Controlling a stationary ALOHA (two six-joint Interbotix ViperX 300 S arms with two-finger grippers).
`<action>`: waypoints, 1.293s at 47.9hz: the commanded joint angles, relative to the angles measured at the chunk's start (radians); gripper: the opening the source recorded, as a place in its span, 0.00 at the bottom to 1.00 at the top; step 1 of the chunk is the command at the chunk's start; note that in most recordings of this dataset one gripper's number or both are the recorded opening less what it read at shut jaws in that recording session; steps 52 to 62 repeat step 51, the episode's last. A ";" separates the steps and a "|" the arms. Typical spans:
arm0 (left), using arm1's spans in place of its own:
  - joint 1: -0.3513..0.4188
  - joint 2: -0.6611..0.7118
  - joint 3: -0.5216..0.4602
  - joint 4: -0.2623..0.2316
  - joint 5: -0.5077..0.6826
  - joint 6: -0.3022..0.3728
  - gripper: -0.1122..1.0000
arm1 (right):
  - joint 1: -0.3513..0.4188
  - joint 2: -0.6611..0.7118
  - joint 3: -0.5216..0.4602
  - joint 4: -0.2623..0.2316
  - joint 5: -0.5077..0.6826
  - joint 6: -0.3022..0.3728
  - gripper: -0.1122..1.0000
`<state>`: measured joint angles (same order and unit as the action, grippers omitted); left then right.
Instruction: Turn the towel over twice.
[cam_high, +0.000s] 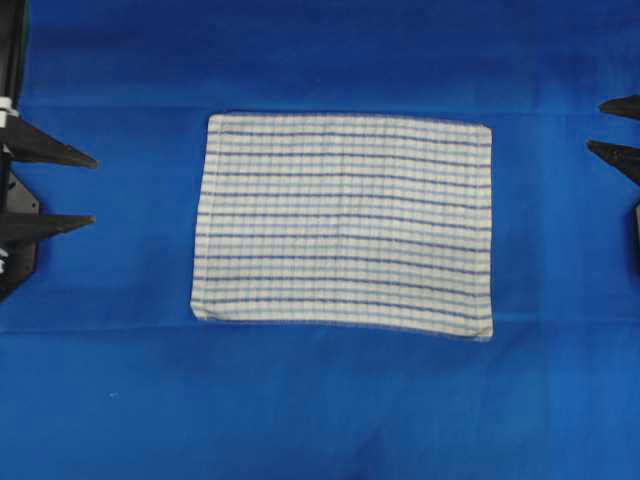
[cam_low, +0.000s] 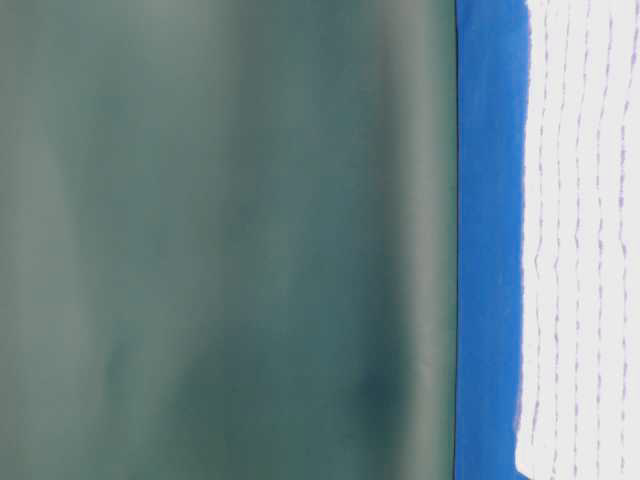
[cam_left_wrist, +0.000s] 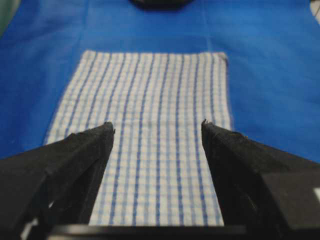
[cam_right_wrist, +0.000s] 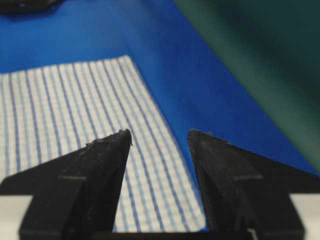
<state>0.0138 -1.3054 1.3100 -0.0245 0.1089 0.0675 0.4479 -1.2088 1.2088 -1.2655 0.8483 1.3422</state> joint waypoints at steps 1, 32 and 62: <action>0.005 -0.032 0.011 0.002 0.008 0.000 0.70 | -0.002 -0.021 0.025 -0.006 -0.003 0.021 0.61; 0.049 -0.086 0.084 0.000 0.006 -0.003 0.70 | -0.002 -0.092 0.121 -0.043 -0.002 0.120 0.59; 0.048 -0.086 0.084 0.000 0.006 -0.003 0.70 | 0.000 -0.089 0.123 -0.041 -0.003 0.121 0.59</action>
